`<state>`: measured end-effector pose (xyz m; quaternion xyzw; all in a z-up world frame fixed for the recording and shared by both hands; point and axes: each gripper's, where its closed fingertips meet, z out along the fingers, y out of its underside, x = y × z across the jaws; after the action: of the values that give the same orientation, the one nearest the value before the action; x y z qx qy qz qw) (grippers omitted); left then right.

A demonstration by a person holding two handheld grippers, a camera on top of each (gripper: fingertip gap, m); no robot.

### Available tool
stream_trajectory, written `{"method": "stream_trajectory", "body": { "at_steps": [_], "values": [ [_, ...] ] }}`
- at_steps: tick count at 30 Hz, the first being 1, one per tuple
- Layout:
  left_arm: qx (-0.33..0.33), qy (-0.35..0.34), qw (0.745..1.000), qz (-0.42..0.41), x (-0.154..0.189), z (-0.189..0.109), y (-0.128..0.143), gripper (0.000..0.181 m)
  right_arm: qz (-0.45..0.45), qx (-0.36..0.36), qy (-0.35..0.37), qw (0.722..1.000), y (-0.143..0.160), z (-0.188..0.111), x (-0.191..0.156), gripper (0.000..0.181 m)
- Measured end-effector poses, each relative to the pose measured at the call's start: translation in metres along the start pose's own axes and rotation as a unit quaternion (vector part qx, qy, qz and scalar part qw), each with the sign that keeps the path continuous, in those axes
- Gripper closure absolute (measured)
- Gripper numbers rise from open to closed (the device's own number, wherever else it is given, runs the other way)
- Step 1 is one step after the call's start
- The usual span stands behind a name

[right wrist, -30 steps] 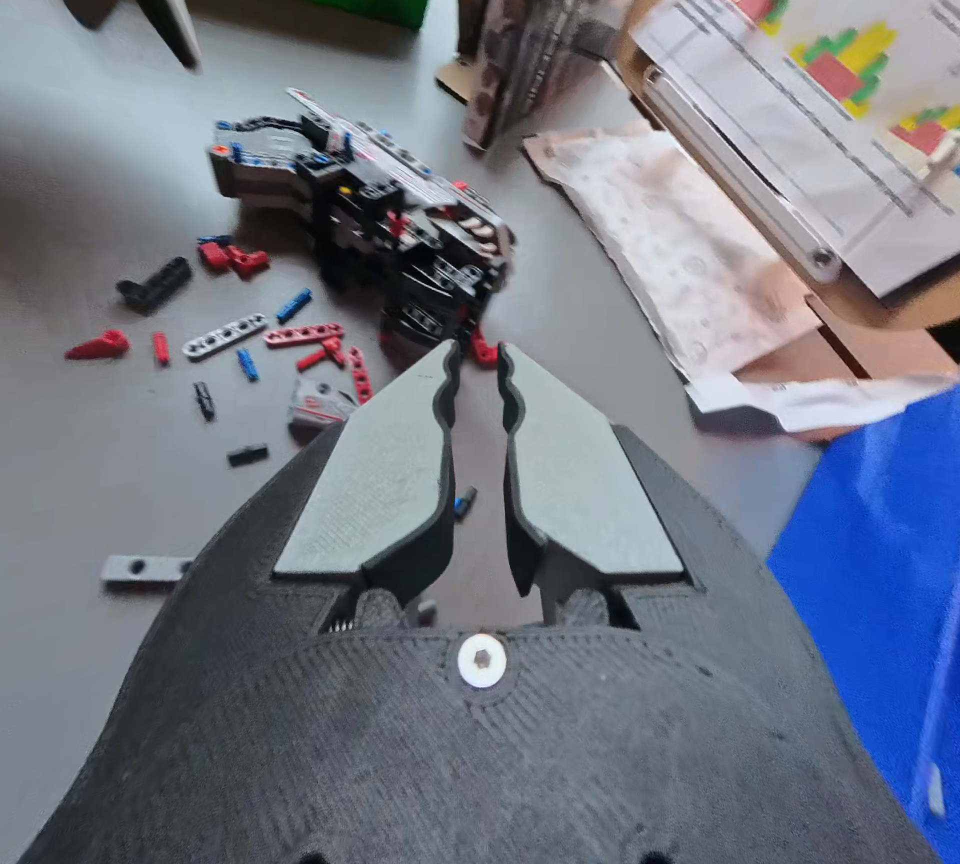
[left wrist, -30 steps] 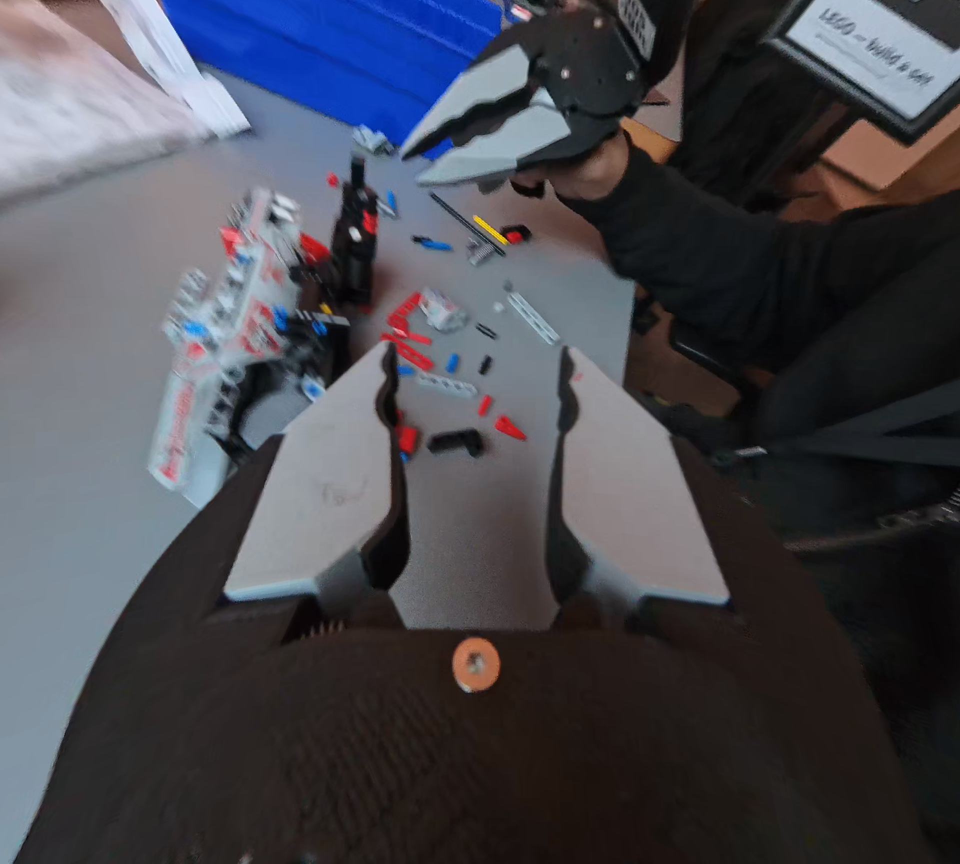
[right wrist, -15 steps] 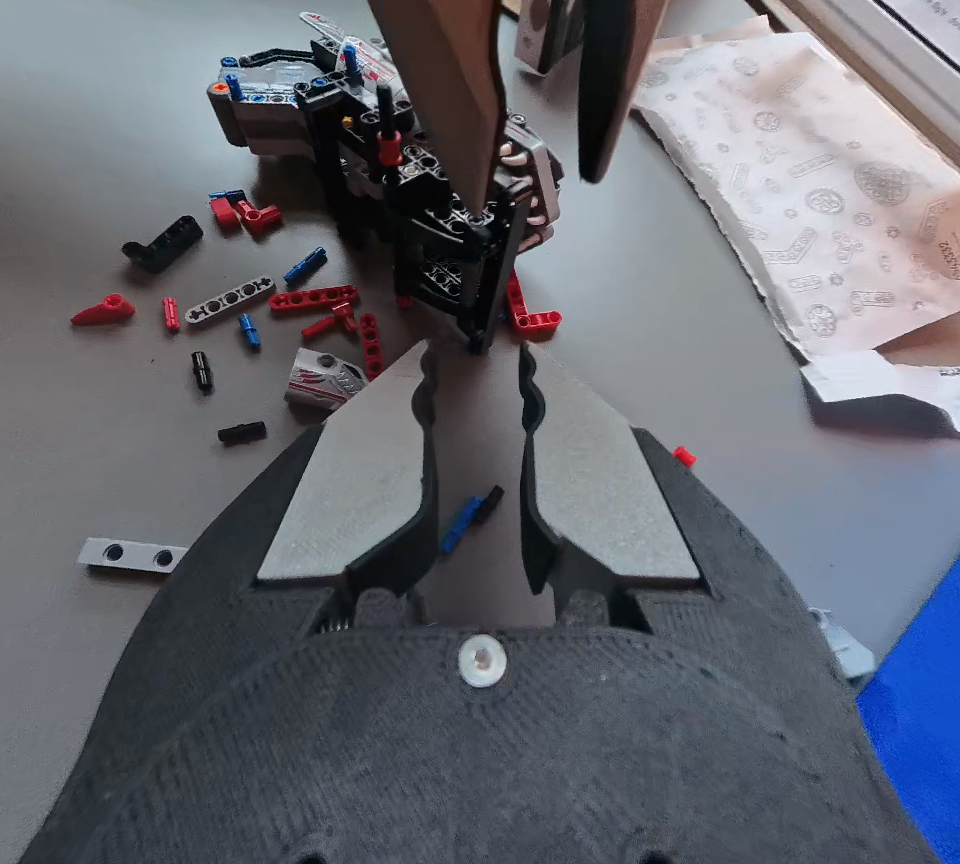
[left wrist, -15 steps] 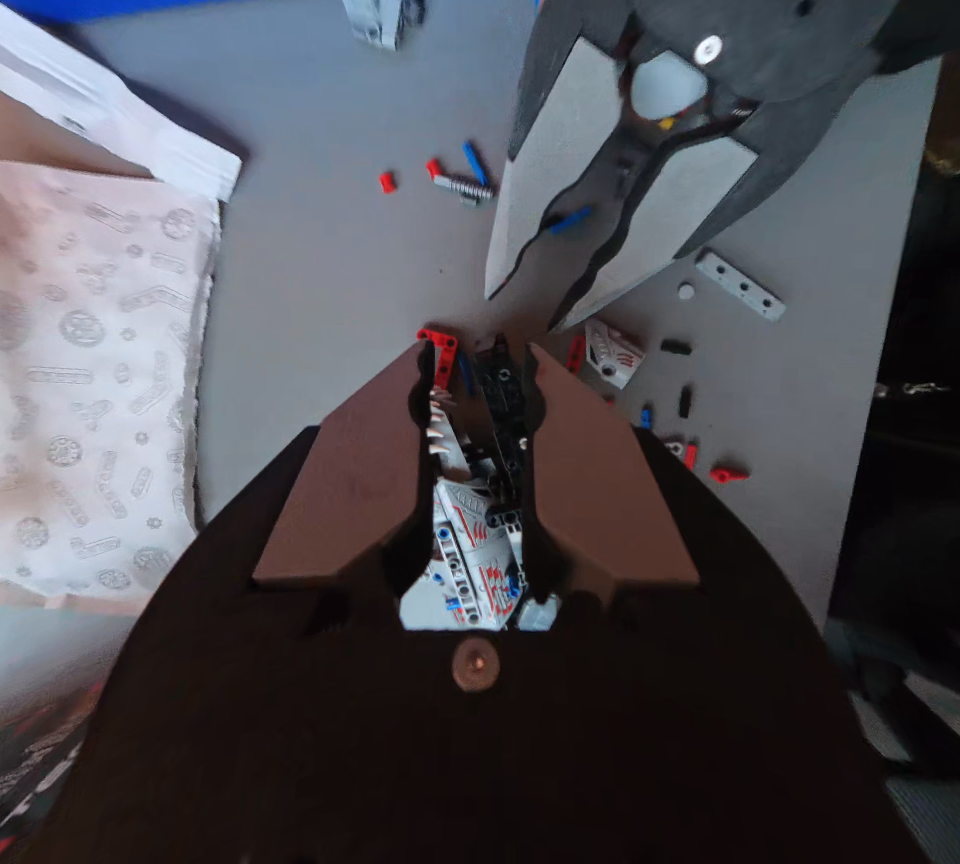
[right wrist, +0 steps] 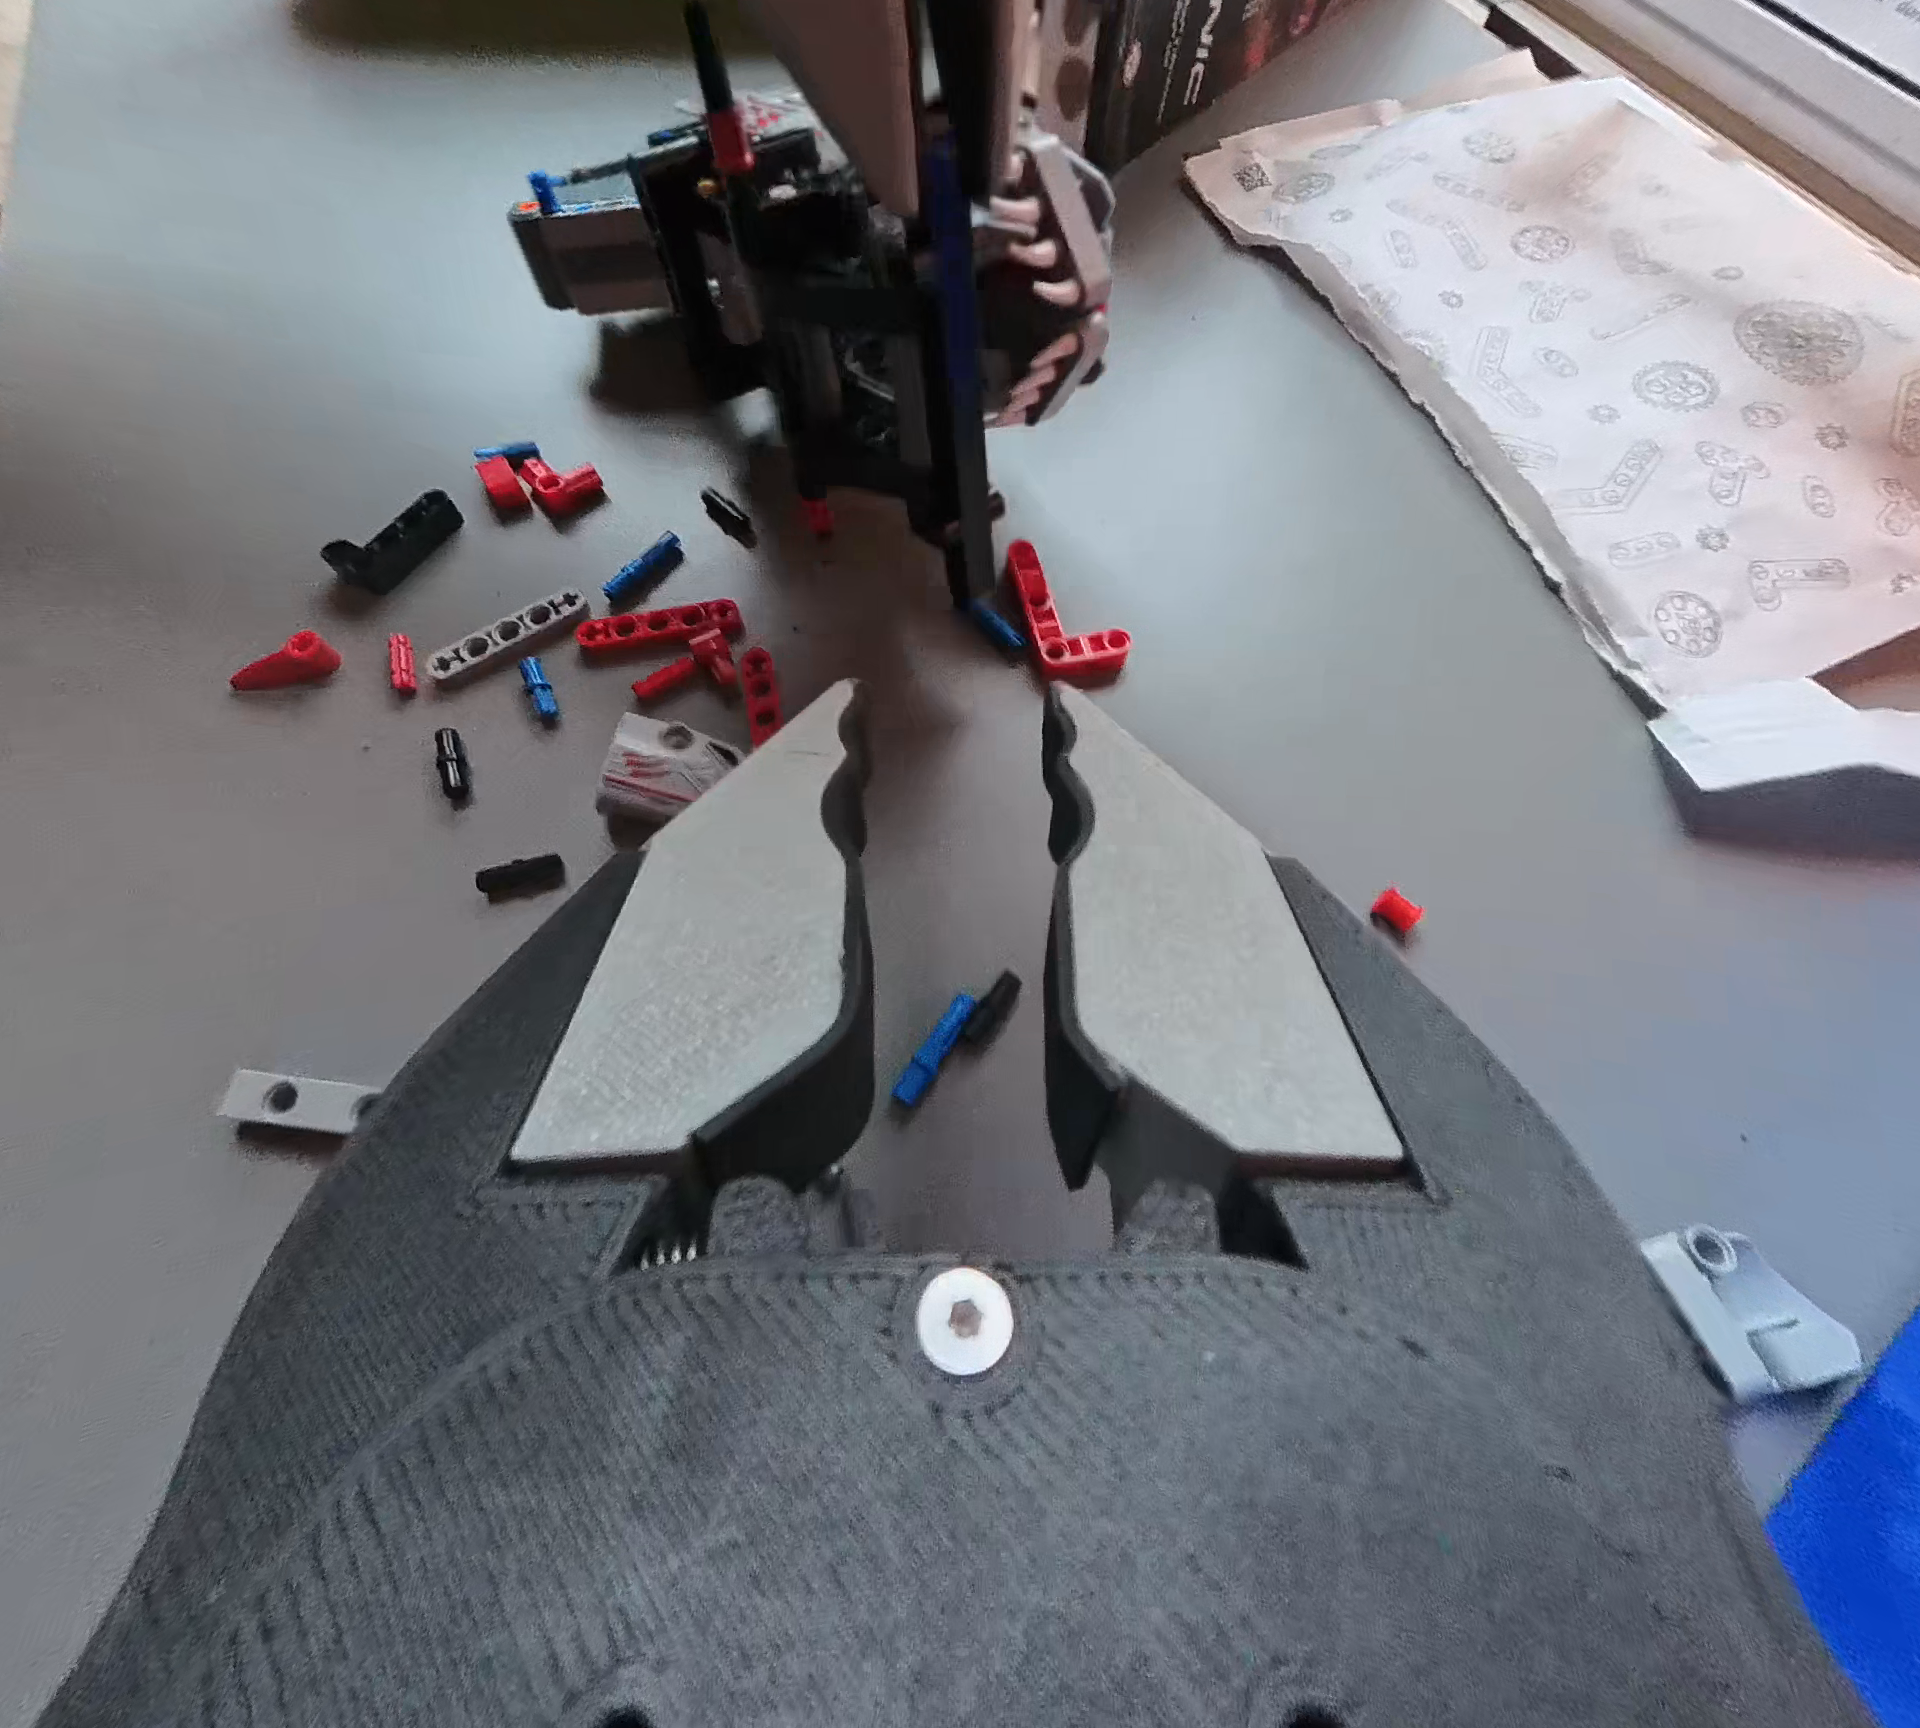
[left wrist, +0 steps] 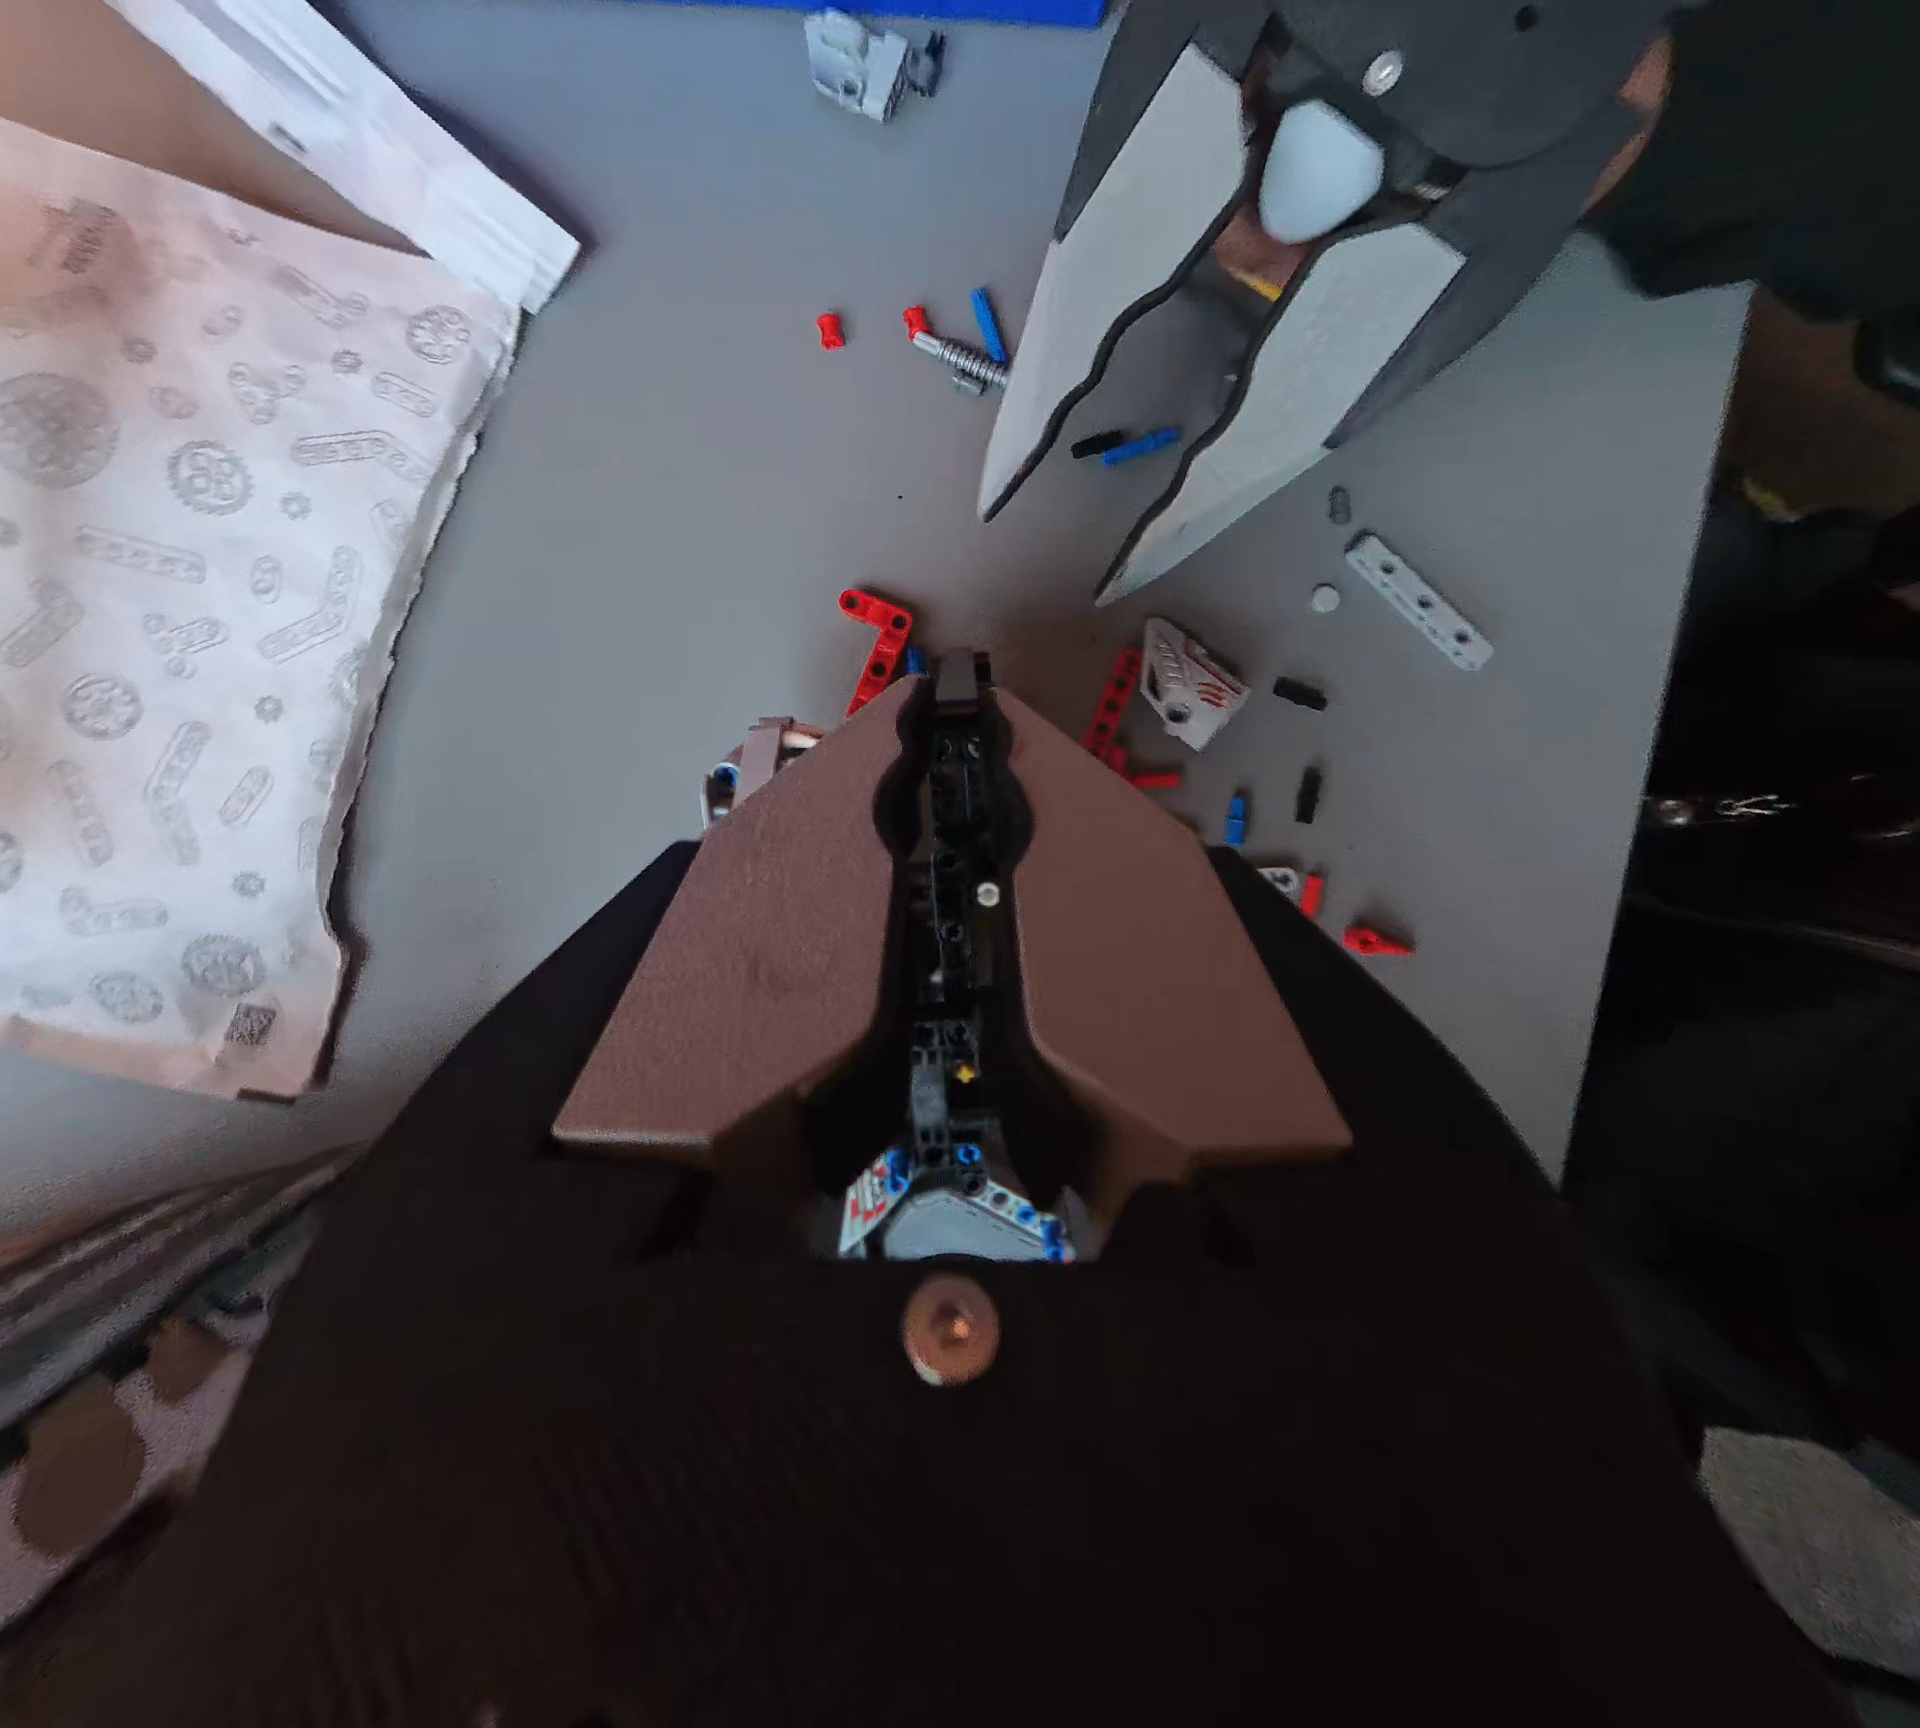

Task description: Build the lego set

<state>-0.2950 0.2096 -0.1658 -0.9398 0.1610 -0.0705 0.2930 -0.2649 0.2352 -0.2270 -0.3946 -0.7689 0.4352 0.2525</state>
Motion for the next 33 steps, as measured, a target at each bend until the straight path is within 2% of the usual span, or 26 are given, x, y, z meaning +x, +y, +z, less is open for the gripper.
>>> {"method": "stream_trajectory", "body": {
  "at_steps": [6,10,12,14,21,25,28,29,31,32,33],
  "values": [
    [0.094,-0.035,0.995,-0.003,0.010,-0.059,0.006,0.175,-0.037,0.039,0.011,0.999,-0.044,0.016,-0.007,0.128],
    [0.151,-0.049,0.987,-0.010,0.022,-0.088,0.019,0.175,-0.075,0.063,-0.017,0.995,-0.082,0.038,-0.026,0.130],
    [0.172,-0.059,0.983,-0.012,0.027,-0.101,0.029,0.175,-0.103,0.062,-0.028,0.992,-0.096,0.048,-0.035,0.146],
    [0.188,-0.078,0.979,-0.018,0.029,-0.115,0.040,0.175,-0.135,0.049,-0.059,0.988,-0.104,0.056,-0.050,0.175],
    [0.234,-0.119,0.964,-0.050,0.030,-0.148,0.075,0.176,-0.183,0.047,-0.042,0.981,-0.143,0.068,-0.061,0.175],
    [0.243,-0.125,0.959,-0.077,0.033,-0.162,0.090,0.174,-0.216,0.045,-0.027,0.975,-0.162,0.072,-0.067,0.175],
    [0.251,-0.125,0.957,-0.076,0.038,-0.174,0.086,0.153,-0.242,0.042,-0.024,0.969,-0.171,0.075,-0.073,0.175],
    [0.238,-0.127,0.960,-0.076,0.036,-0.172,0.086,0.146,-0.245,0.041,-0.029,0.968,-0.173,0.076,-0.076,0.176],
    [0.197,-0.140,0.968,-0.072,0.030,-0.163,0.089,0.144,-0.251,0.039,-0.031,0.967,-0.178,0.078,-0.078,0.176],
    [0.173,-0.134,0.973,-0.072,0.029,-0.155,0.092,0.146,-0.255,0.041,-0.034,0.965,-0.181,0.079,-0.080,0.175],
    [0.144,-0.119,0.979,-0.076,0.030,-0.146,0.097,0.158,-0.257,0.043,-0.036,0.965,-0.184,0.080,-0.081,0.175]
  ]
}}
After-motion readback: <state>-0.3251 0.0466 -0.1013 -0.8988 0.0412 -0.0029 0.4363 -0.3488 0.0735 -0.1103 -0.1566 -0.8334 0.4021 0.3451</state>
